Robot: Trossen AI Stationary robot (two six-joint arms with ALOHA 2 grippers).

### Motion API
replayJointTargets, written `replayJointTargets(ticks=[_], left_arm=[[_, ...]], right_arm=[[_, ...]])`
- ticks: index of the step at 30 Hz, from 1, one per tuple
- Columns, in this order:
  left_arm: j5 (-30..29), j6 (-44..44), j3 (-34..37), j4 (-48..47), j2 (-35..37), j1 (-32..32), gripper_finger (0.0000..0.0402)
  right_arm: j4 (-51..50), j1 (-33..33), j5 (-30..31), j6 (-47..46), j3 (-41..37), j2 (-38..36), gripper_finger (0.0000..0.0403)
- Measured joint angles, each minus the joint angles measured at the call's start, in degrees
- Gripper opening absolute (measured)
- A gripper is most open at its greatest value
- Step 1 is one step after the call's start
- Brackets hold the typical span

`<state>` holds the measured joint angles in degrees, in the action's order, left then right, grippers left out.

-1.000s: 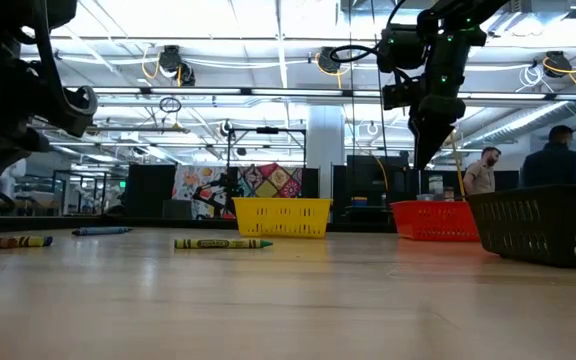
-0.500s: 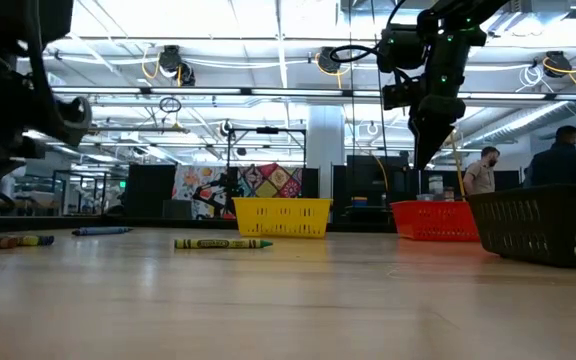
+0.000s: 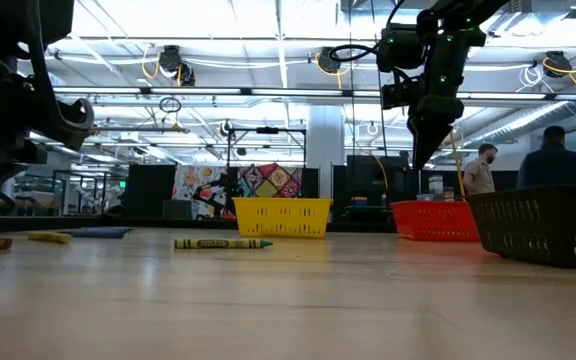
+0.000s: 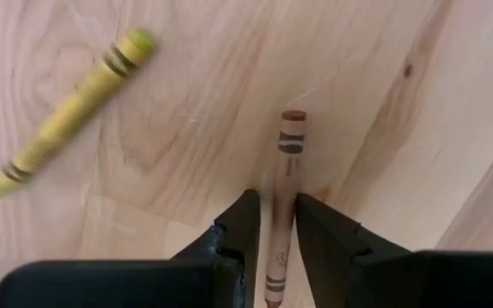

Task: Sort crayons
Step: Put the brown crayon into the yellow bin

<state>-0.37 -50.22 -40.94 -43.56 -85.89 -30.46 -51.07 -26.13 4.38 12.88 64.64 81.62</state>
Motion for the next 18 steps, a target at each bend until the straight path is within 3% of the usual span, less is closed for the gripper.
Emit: replayJointTargets(ticks=[4, 9, 18], left_arm=[[0.2, 0.7, -0.2, 0.1, -1.8, -0.1, 0.0067], [0.9, 3.0, -0.2, 0.0, -2.6, -0.1, 0.0013], [0.9, 4.3, -0.1, -0.3, -2.2, -0.5, 0.0003]], right_arm=[[0.0, 0.0, 0.0, 0.0, 0.0, 0.0, 0.0116], [0.0, 0.0, 0.0, -0.2, 0.0, 0.0, 0.0116], [0.1, 0.0, 0.0, -0.2, 0.0, 0.0, 0.0116]])
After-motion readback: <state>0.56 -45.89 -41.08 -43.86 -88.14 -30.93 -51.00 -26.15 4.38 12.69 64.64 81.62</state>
